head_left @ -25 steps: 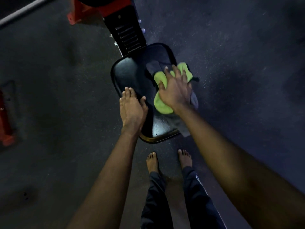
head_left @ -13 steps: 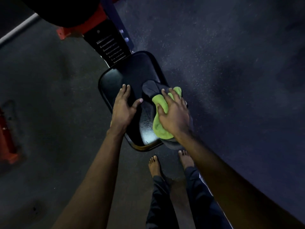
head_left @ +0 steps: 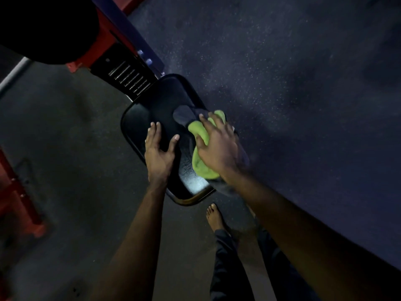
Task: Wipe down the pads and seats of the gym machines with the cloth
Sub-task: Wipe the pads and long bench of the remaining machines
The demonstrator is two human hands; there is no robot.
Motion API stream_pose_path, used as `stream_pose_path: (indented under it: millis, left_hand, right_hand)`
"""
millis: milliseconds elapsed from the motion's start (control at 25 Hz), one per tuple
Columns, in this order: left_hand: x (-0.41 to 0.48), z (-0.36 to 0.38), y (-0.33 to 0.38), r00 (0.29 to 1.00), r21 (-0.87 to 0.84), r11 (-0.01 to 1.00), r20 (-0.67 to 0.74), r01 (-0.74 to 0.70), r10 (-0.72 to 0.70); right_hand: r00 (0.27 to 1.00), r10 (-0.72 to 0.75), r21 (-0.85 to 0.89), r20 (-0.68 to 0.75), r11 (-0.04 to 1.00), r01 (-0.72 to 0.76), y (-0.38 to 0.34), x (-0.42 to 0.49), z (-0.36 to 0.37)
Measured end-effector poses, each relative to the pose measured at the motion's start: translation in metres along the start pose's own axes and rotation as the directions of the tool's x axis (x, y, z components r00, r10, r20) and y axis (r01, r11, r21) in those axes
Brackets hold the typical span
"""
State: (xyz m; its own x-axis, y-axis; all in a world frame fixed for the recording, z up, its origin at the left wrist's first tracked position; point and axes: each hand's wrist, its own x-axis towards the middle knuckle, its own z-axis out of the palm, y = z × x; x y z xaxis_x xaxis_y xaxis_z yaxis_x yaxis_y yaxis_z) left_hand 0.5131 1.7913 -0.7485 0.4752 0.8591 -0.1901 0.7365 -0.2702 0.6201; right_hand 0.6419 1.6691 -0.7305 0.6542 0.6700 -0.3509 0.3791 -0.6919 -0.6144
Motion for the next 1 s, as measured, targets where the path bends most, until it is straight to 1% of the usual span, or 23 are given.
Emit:
stream_pose_path:
  millis: [80,120,200,280,360,480,600,680,800,920,1000]
  left_hand:
    - [-0.001,0.007,0.000,0.997,0.012,1.000,-0.069,-0.025,0.025]
    - [-0.002,0.010,0.000,0.994,0.022,0.999,-0.100,-0.029,0.031]
    - [-0.004,0.015,0.000,0.991,0.034,0.999,-0.126,-0.041,0.045]
    - [-0.001,0.014,-0.002,0.990,0.050,0.997,-0.120,-0.062,0.067]
    - [0.000,0.010,-0.008,0.992,0.072,0.993,-0.070,-0.096,0.101]
    - [0.002,0.004,-0.018,0.982,0.204,0.961,-0.003,-0.185,0.189]
    - [0.003,0.005,-0.027,0.976,0.228,0.951,-0.023,-0.207,0.218]
    - [0.003,0.007,-0.027,0.975,0.236,0.951,-0.046,-0.201,0.217]
    - [0.001,0.007,-0.028,0.973,0.218,0.955,-0.066,-0.201,0.220]
    - [0.003,0.008,-0.030,0.969,0.177,0.964,-0.113,-0.197,0.219]
    - [0.003,0.008,-0.033,0.971,0.143,0.978,-0.167,-0.151,0.174]
  right_hand:
    - [0.999,0.007,-0.032,0.044,0.999,-0.006,0.011,-0.024,-0.006]
    - [0.998,0.019,-0.039,0.054,0.999,-0.017,0.012,-0.024,-0.006]
    - [0.999,0.041,-0.039,0.028,0.998,-0.040,0.004,-0.002,-0.004]
    - [0.999,0.050,-0.034,0.014,0.998,-0.049,-0.014,0.043,0.002]
    - [0.999,0.023,-0.059,0.032,0.998,-0.021,-0.028,0.080,0.003]
    - [0.998,-0.029,-0.128,0.049,0.991,0.035,-0.035,0.096,0.002]
    - [0.994,-0.096,-0.202,0.043,0.974,0.103,-0.029,0.082,0.007]
    - [0.996,-0.083,-0.237,0.042,0.967,0.091,-0.037,0.098,0.008]
    - [0.998,-0.050,-0.282,0.043,0.958,0.060,-0.069,0.136,0.015]
    - [0.983,-0.138,-0.320,0.124,0.932,0.171,-0.085,0.155,0.014]
    - [0.957,-0.220,-0.340,0.188,0.900,0.273,-0.075,0.151,0.009]
